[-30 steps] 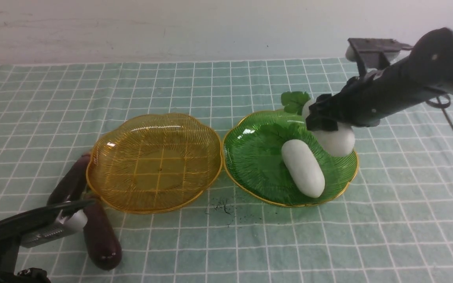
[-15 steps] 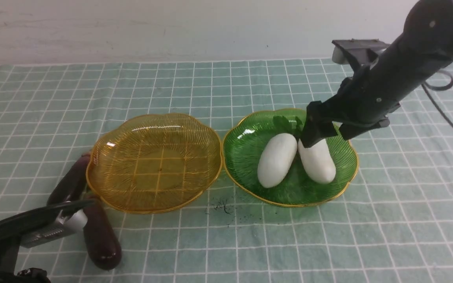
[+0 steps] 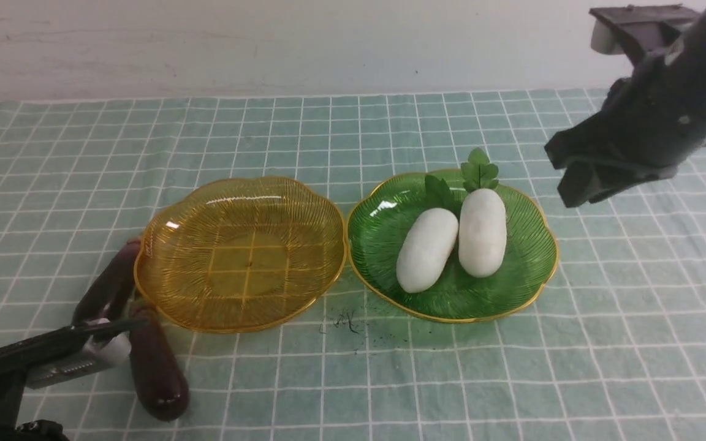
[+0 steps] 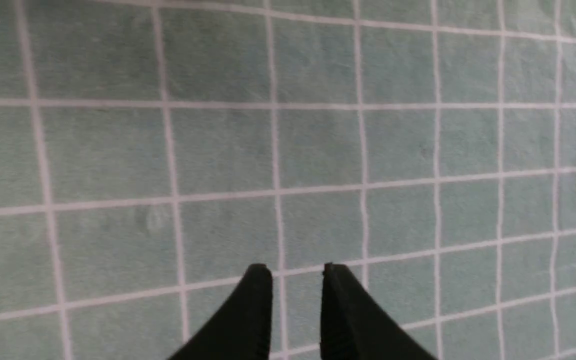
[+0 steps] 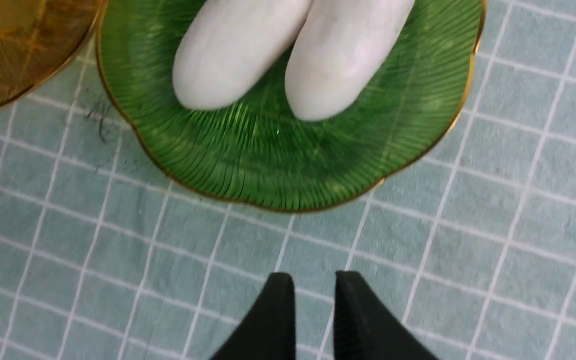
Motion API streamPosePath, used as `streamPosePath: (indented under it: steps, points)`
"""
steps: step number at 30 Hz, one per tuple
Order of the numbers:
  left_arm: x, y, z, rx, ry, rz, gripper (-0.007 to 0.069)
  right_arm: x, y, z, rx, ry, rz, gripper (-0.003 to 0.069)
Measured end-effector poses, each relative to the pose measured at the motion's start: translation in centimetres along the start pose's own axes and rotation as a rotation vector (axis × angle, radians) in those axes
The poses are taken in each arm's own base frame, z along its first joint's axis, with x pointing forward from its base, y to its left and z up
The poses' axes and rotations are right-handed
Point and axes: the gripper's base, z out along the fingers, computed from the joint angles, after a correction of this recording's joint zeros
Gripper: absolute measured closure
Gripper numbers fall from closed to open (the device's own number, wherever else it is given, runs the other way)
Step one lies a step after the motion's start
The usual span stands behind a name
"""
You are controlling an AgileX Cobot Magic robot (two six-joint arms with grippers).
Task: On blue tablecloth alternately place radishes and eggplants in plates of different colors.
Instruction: 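Pick up the eggplant and place it in the yellow plate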
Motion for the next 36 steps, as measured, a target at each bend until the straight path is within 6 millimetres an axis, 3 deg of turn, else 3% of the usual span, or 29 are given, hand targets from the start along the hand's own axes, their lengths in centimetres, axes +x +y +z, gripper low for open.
streamPosePath:
  steps: [2,6,11,14,18,27,36]
  points:
    - [-0.5,0.2,-0.4,-0.044,-0.023,-0.028,0.0427,2.3,0.3,-1.4,0.0,-0.006,0.0,0.0634]
    - [-1.9,0.5,-1.6,-0.143,-0.107,-0.047,0.0326,6.1,0.7,-3.8,0.005,-0.035,-0.004,0.0666]
    - [-4.0,0.5,-2.4,-0.194,-0.181,-0.107,0.0228,11.8,0.8,-4.9,0.024,-0.034,-0.014,0.0673]
    - [-4.8,0.5,-1.7,-0.18,-0.174,-0.149,0.0204,13.8,0.7,-4.6,0.029,-0.049,-0.014,0.0673]
    - [-6.3,0.7,0.4,-0.147,-0.154,-0.221,0.0197,14.9,0.6,-3.9,0.031,-0.047,-0.01,0.0673]
    - [-9.2,2.8,6.0,-0.188,-0.152,-0.302,0.0197,14.9,0.6,-3.6,0.033,-0.055,-0.01,0.0673]
    - [-10.2,3.3,8.1,-0.189,-0.126,-0.362,0.0199,14.9,0.5,-3.6,0.042,-0.056,-0.014,0.0673]
